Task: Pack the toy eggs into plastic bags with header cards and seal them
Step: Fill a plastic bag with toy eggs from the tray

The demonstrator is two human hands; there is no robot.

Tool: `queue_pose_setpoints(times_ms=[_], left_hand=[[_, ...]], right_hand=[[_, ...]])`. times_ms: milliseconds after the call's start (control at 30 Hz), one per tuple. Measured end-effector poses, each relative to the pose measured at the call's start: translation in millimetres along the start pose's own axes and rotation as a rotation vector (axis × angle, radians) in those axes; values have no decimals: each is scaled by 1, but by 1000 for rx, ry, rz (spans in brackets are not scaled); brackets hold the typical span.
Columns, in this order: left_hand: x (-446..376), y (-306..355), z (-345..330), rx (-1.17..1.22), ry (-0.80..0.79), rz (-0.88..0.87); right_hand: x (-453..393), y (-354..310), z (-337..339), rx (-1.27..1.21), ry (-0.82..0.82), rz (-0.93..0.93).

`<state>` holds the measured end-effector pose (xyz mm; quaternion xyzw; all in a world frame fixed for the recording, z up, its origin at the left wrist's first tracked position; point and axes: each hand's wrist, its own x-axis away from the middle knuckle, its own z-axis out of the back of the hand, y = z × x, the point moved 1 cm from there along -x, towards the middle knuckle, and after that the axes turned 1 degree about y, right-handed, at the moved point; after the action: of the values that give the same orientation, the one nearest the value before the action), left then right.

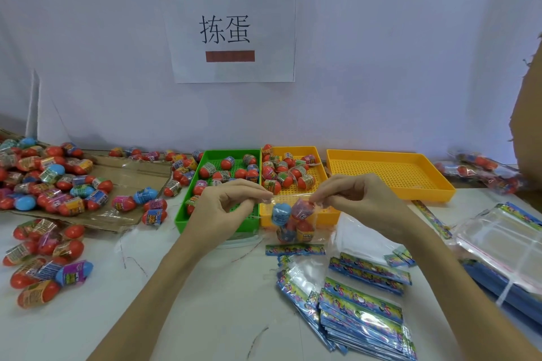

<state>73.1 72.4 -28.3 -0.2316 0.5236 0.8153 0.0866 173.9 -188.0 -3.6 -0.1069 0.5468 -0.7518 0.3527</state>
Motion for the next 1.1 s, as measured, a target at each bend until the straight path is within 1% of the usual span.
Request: queue_pose_setpoints(times_ms=[133,300,467,567,667,767,867,967,1033,1100], left_hand=[[1,0,-6,63,96,27],[2,-4,-14,109,143,56],[1,-6,-15,198,200,137],[0,-5,-15,214,194,144],[1,-3,-17,174,168,130],[2,2,-16,138,77,108],[3,8,-18,151,20,152],[5,12,-24,109,-43,160],[5,13,-26,155,-32,182],[5,12,-26,220,48,214]], right_hand=[[-1,-1,-4,-69,31,-11],[-2,-1,-9,-6,129,7],[-2,1,-15,-11,136,14],[-2,1,-12,-52,128,4],[-3,2,-13,-73,141,-26],[-3,1,-17,-108,152,-22],[-2,-5,-24,-214,93,13],[-3,-9,-37,-227,87,52],[-4,-10,-41,-215,126,51],[-4,-10,-39,-203,121,6]])
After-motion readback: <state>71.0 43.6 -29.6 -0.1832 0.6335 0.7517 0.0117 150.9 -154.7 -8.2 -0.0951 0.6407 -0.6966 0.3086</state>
